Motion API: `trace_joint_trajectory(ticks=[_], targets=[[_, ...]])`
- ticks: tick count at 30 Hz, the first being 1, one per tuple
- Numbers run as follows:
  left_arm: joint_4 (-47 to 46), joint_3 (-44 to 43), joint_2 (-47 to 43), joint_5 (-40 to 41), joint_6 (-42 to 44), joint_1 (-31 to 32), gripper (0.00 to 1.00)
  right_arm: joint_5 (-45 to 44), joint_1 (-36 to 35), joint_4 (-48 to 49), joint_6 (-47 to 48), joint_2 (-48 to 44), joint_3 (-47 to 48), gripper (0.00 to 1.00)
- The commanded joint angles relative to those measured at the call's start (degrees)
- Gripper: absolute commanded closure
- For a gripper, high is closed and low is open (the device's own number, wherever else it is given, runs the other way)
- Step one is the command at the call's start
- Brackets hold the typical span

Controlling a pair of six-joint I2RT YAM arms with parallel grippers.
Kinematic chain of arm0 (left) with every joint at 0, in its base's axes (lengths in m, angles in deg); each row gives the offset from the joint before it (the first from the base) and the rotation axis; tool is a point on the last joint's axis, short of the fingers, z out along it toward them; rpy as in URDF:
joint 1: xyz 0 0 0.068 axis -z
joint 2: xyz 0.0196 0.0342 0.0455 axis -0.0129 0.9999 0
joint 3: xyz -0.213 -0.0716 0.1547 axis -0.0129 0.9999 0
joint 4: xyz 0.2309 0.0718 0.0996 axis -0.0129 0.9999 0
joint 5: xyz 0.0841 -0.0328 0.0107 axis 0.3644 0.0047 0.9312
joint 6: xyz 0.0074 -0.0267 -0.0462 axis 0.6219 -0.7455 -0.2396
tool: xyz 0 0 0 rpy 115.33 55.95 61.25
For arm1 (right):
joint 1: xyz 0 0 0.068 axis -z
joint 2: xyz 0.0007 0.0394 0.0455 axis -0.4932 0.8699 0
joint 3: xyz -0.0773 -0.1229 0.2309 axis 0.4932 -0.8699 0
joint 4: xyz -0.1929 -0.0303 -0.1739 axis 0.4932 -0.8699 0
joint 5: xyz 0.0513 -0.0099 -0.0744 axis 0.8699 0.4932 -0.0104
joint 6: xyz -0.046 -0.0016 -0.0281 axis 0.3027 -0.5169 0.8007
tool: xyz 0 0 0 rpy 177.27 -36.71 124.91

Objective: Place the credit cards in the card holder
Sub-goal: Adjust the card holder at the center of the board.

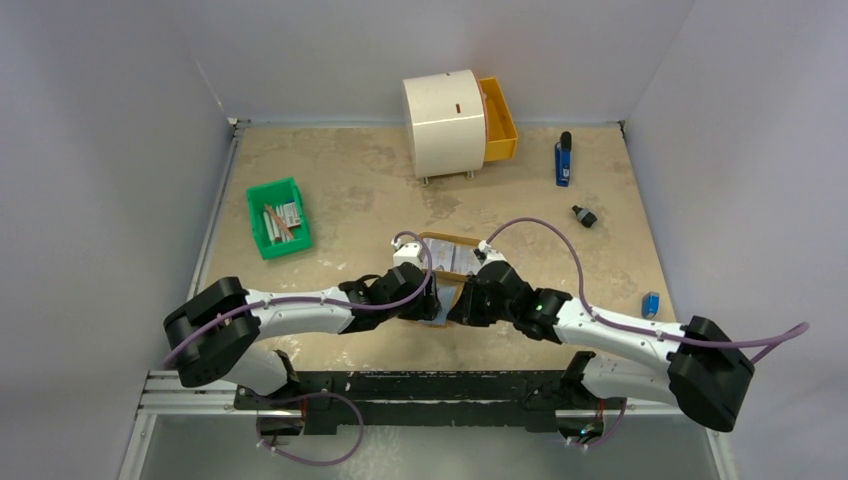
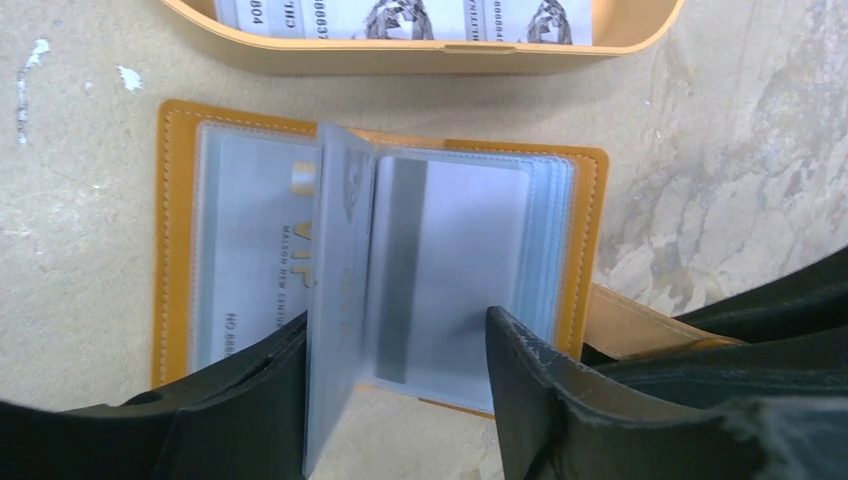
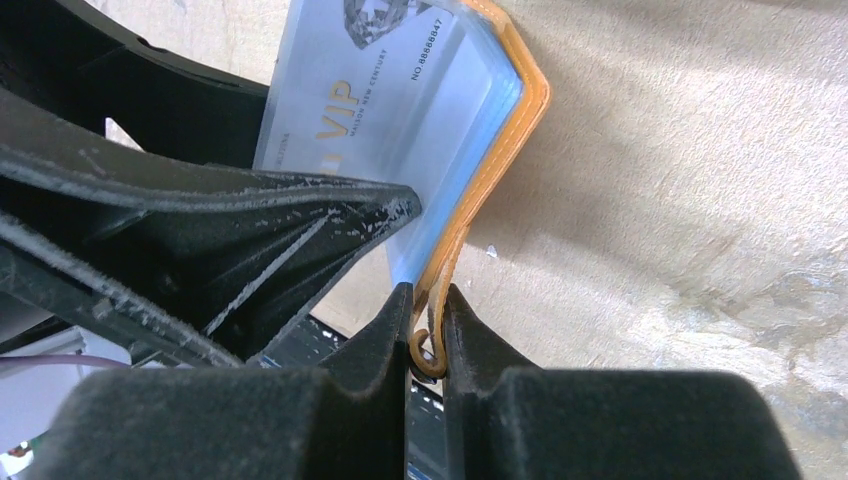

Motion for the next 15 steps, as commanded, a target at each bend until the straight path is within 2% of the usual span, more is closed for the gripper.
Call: trace_joint_trajectory(ticks=[1, 7, 12, 15], targets=[[0.1, -1.8, -0.8, 2.6, 1.5, 0.1, 0.47, 0.3, -0.3, -0.3, 0.8, -2.2, -0.1, 1.0], [2.6, -1.5, -2.2, 4.0, 1.1, 0.1, 0.64, -0.6, -0.3, -1.0, 0.4, -3.2, -1.5, 1.0], [2.7, -0.3, -3.8, 4.5, 0.2, 0.0, 0.73, -1.9, -0.2, -1.4, -0.4, -3.3, -3.1, 1.0], [2.6, 0.7, -4.8, 5.0, -0.3, 0.0, 0.83, -2.6, -0.2, -1.8, -1.1, -2.9, -3.9, 1.0]])
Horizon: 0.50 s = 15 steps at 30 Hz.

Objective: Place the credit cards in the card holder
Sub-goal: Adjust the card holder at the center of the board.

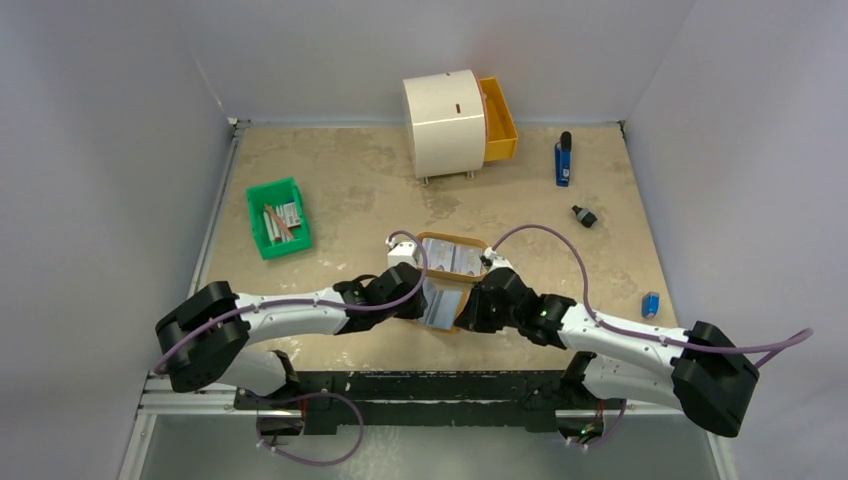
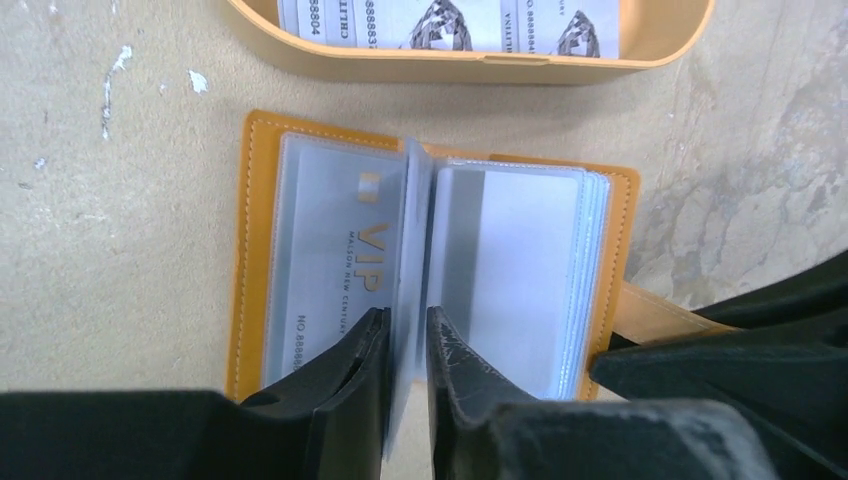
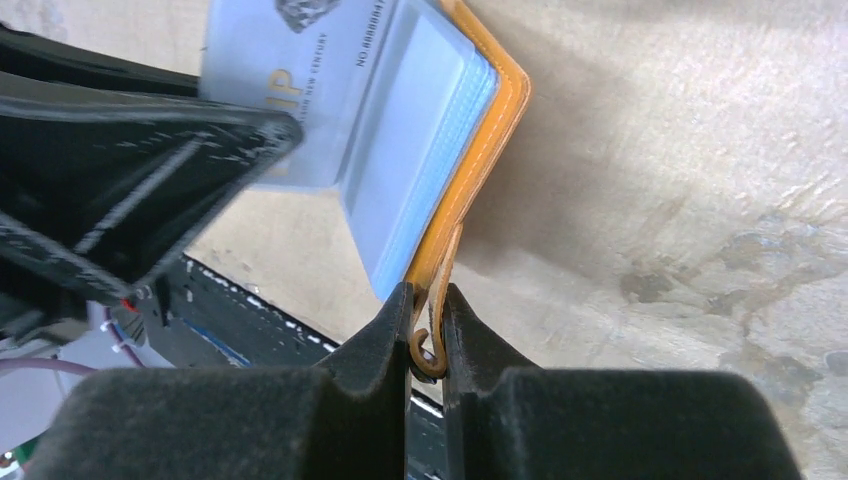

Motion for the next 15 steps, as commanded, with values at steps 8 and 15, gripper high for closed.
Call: trace_joint_trajectory(ticks=[8, 15], targets=[[-1.1, 4.8, -4.8, 2.3, -5.1, 0.2, 1.0, -1.9, -0.2, 1.5, -3.4, -2.6, -3.8, 1.0], [-1.6, 9.3, -9.2, 4.8, -11.9, 1.4, 1.0, -0.7, -0.2, 9.0, -6.9, -3.4, -7.0, 0.63]])
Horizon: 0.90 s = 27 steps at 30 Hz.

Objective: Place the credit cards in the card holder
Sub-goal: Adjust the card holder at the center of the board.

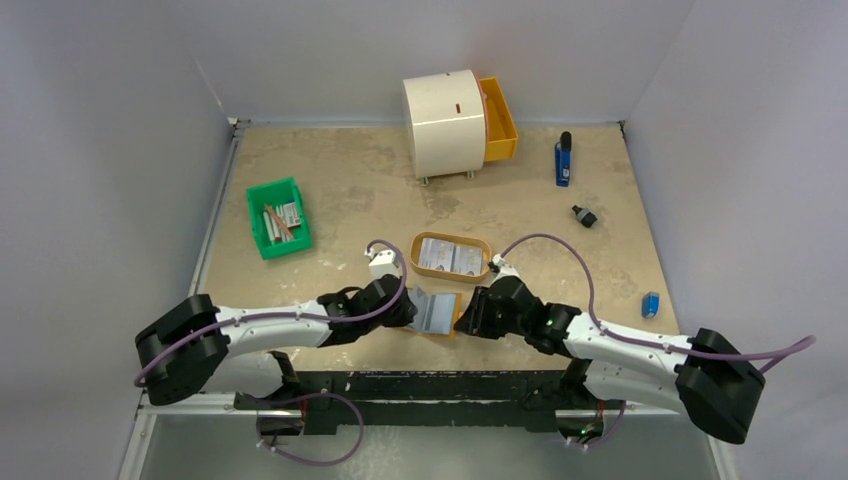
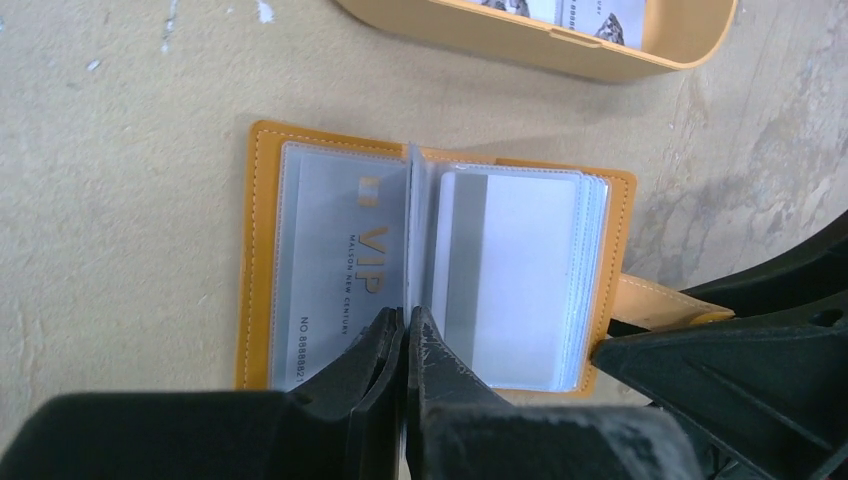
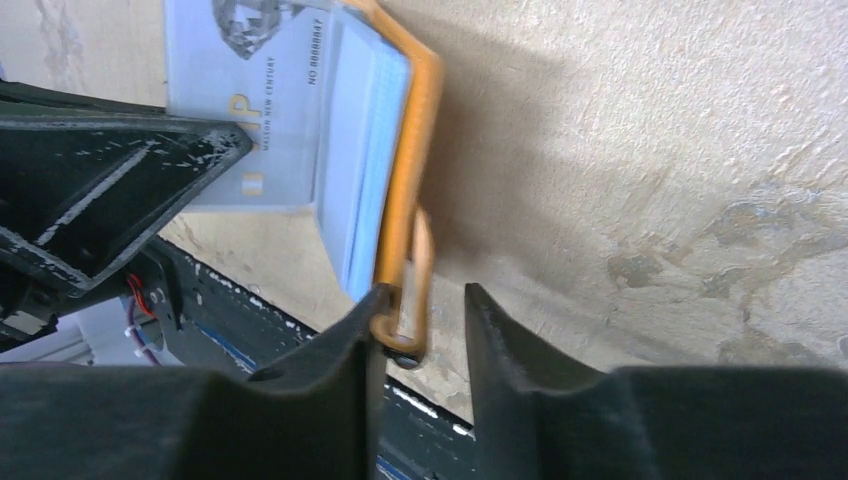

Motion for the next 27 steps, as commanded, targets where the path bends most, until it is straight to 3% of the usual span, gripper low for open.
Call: trace_joint_trajectory(ticks=[1, 6, 11, 21, 27], targets=[[1.2, 2.4, -3.1, 3.6, -5.1, 1.0, 1.0, -0.1, -0.2, 7.4, -3.4, -0.1, -2.2, 0.59], [2.8, 2.1, -4.8, 5.4, -7.0, 2.1, 1.0, 0.7, -0.2, 13.3, -5.9, 1.4, -3.6, 0.46], [4.4, 1.4, -5.2, 7.0, -8.2, 2.8, 1.0, 0.7, -0.2, 18.4, -7.4, 1.5, -4.9, 0.4], [5.0, 1.2, -4.9, 7.9, -10.1, 3.3, 1.0, 0.7, 0.0, 26.0, -10.0, 0.5, -8.8, 0.4], [4.6, 1.4, -5.2, 8.2, -11.1, 3.6, 1.0, 2.4, 0.1, 24.2, -9.4, 4.5, -6.4, 0.5]])
